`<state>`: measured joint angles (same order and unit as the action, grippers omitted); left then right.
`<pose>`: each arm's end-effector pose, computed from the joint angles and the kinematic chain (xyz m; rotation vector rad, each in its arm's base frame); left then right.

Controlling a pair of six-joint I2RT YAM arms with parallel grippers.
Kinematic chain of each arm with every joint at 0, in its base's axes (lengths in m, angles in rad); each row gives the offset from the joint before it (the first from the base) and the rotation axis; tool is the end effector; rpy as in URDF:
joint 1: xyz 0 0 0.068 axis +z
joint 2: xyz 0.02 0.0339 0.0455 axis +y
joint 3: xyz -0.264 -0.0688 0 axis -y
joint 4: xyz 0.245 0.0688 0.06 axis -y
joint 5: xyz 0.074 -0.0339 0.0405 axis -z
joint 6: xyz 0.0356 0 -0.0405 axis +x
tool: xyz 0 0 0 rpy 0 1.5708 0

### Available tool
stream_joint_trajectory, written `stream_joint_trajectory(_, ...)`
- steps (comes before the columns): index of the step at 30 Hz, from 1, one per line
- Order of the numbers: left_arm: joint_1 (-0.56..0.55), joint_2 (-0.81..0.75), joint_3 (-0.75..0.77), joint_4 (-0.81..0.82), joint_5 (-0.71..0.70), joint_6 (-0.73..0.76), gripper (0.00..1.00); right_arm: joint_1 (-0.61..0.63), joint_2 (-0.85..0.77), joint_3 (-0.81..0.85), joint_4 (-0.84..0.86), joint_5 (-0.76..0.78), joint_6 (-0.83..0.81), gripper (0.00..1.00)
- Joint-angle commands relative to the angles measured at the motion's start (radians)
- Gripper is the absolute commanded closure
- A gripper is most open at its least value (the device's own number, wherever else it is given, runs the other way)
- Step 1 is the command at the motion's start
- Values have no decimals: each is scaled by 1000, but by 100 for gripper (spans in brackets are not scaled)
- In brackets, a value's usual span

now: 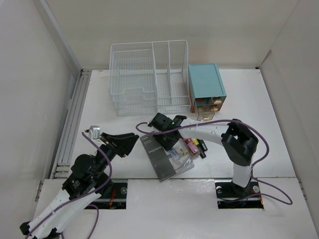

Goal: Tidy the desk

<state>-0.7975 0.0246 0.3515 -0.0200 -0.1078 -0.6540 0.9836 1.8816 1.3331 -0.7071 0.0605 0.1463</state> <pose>0.0538 -0.0497 0.2885 -0.0025 1.3579 -1.1730 0.2096 0.3110 0.1842 -1.1414 2.5989 0.1689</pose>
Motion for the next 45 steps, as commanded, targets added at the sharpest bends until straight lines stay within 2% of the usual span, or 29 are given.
stream_joint_trajectory(1,-5,6,-5,55,5,11,61,9,-108,54,15,-7,-184,100)
stream_joint_trajectory(7,-5,26,4,55,23,11,61,9,-255,52,-1,-120,-425,100)
stream_joint_trajectory(15,-5,44,4,55,23,11,61,-6,-360,119,-81,-214,-583,100)
stream_joint_trajectory(19,-5,54,4,55,33,11,63,-114,-415,166,-81,-316,-691,100)
stream_joint_trajectory(23,-5,63,4,55,33,2,63,-304,-498,141,35,-407,-845,100)
stream_joint_trajectory(27,-5,63,23,20,42,2,63,-423,-492,156,49,-481,-1013,100)
stream_joint_trajectory(31,-5,63,23,20,42,2,63,-532,-444,184,-46,-651,-1143,100)
stream_joint_trajectory(33,-5,63,23,11,42,2,63,-586,-426,184,-74,-746,-1272,100)
stream_joint_trajectory(36,-5,54,23,11,42,2,63,-629,-426,137,-65,-809,-1379,100)
stream_joint_trajectory(41,-5,54,4,11,42,2,63,-739,-404,127,-149,-913,-1603,100)
stream_joint_trajectory(45,-5,63,4,20,42,2,63,-778,-352,150,-251,-965,-1792,100)
